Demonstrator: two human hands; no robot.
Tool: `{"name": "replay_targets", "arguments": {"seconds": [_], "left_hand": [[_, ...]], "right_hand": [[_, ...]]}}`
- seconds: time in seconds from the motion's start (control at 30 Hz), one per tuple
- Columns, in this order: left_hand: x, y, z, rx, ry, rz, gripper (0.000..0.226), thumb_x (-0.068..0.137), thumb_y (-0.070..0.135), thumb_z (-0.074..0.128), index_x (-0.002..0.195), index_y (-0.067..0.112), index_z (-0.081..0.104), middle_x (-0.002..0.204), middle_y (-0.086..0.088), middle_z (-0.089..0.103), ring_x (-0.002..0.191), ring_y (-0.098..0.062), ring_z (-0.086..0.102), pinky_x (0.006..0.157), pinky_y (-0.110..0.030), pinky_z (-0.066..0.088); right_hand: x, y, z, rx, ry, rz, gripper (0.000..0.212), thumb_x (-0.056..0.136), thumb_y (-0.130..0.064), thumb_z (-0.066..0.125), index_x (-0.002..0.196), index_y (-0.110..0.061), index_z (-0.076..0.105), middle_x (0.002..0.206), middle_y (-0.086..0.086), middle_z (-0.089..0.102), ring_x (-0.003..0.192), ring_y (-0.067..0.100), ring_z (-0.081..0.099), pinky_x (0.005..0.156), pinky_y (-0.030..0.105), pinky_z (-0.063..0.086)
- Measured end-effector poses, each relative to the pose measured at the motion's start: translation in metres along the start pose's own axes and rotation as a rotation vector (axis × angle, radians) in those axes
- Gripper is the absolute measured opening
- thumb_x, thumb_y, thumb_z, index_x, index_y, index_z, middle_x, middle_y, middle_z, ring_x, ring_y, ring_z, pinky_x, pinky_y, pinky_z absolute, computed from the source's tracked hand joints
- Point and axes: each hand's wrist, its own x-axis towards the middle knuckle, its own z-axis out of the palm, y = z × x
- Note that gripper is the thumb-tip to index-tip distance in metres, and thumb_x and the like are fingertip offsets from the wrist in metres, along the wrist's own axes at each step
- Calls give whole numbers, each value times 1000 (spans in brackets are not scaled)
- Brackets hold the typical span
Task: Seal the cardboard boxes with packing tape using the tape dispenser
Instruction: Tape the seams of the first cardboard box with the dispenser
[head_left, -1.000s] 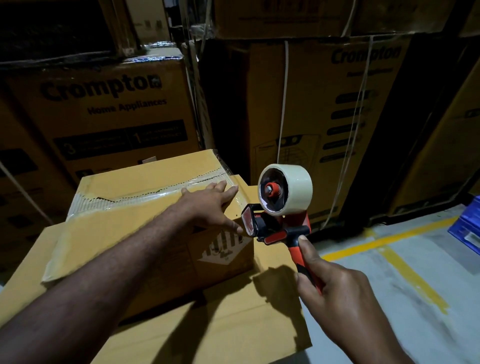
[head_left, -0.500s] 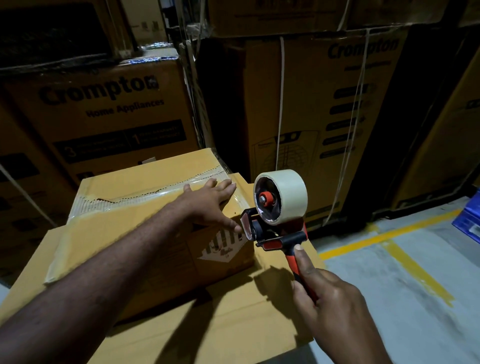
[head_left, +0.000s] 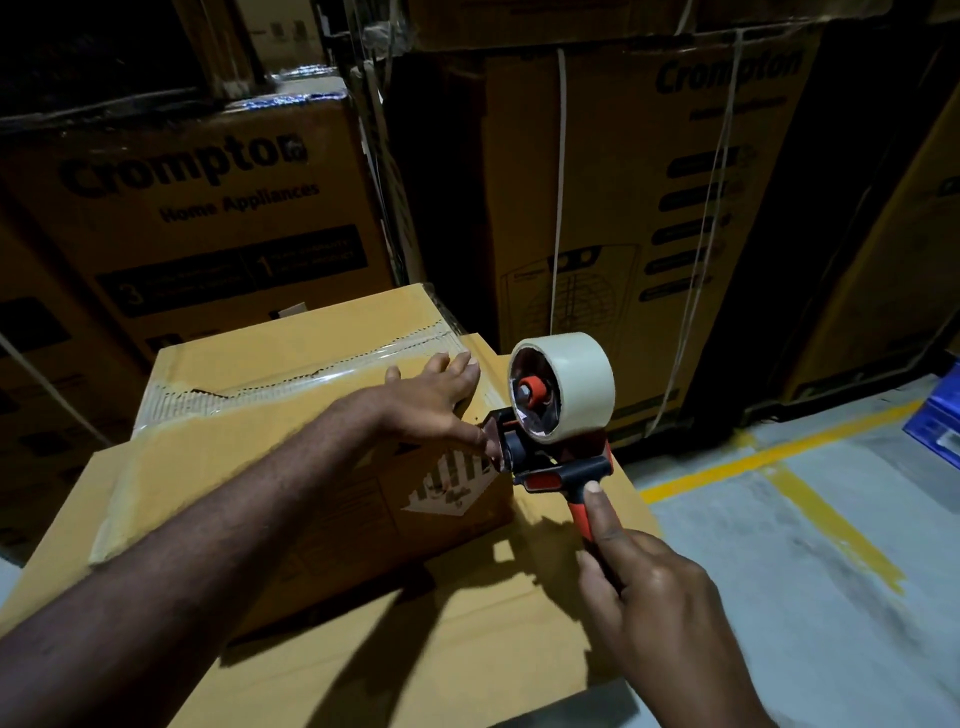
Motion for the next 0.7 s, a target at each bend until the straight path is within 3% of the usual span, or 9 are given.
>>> {"name": "replay_targets", "arguments": {"seconds": [0.23,0.37,0.47,0.53,0.7], "left_hand": [[-8,-2,14,26,47,27,120,67,75,41,159,21,-13,165,0,-25,153,-18,-20,116,-68,-12],[-7,-8,14,-170,49,58,132,57,101,23,161,25,-6,166,5,-21,152,-14,-20,115,-65,-20],[-5,-1,19,-151,108,12,115,69,95,9,161,26,0,167,7,-15,154,-15,-14,115,-67,-17],[-6,4,20,-126,123,-18,104,75,82,20,161,27,1,167,6,-13,154,-15,-12,115,-68,-15],[-9,9,18,-164,81,-11,94,87,72,40,161,32,0,168,6,-13,154,-16,-12,115,-68,-15]], "right_hand": [[5,-26,7,114,14,118,67,87,-27,70,146,-35,40,86,-6,71,69,6,46,54,12,30],[13,-30,-3,230,-83,294,65,96,-39,55,144,-48,12,101,-8,70,85,8,57,77,23,48],[15,-30,-6,285,-76,301,62,95,-36,57,147,-45,24,99,-5,72,84,9,61,77,25,52],[12,-31,-5,256,-65,241,63,94,-32,60,148,-41,29,93,-6,70,79,8,58,68,22,47],[4,-15,4,-77,-45,-21,76,74,-23,82,143,-21,51,71,-2,63,52,12,55,49,17,29]]}}
